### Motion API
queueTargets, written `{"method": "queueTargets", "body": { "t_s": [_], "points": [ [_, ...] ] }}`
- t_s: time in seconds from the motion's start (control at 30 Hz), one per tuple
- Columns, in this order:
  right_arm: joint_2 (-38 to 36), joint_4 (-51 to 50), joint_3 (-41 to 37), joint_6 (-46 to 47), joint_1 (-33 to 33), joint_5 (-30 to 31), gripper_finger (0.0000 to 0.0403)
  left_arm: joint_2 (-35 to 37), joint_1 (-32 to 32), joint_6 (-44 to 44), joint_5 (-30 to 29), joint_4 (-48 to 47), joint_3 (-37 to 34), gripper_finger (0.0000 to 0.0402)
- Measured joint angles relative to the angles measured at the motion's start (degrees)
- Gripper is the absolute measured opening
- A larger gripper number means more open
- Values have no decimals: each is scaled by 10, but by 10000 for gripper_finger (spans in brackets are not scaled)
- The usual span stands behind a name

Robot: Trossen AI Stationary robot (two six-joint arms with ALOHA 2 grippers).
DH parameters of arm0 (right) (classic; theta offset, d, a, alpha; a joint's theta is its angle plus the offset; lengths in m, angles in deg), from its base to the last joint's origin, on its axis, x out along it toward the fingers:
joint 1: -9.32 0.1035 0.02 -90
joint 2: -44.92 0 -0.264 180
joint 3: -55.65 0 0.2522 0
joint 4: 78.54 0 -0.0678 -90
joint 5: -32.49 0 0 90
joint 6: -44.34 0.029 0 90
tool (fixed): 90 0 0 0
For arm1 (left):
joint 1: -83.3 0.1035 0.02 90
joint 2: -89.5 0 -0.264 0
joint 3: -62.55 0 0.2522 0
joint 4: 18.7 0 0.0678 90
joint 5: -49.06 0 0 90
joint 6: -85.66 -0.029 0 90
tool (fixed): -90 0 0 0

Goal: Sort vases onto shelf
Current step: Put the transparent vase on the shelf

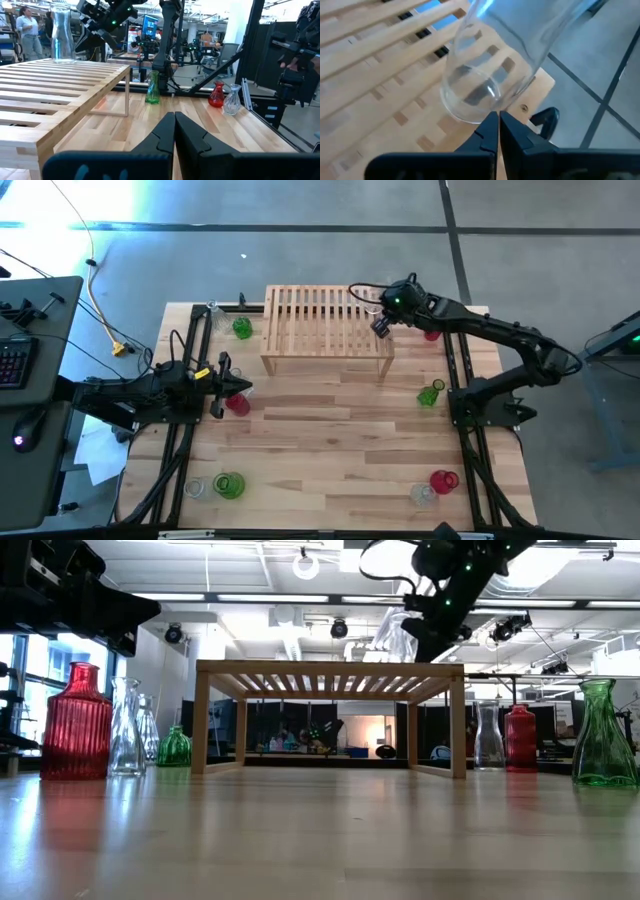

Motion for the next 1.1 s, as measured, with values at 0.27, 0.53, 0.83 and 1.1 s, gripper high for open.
{"method": "queueTargets", "body": {
  "t_s": [0.27, 0.53, 0.83, 1.1],
  "points": [
    [-28, -25, 0, -28, -1, -33, 0, 0, 0, 5, 0, -1, 0, 0],
    [-34, 4, 0, -64, -1, -126, 0, 0, 0, 5, 0, -1, 0, 0],
    [-17, 32, 0, -65, -14, -109, 0, 0, 0, 5, 0, -1, 0, 0],
    [-17, 60, 0, -74, -14, -103, 0, 0, 0, 5, 0, -2, 0, 0]
  ]
}}
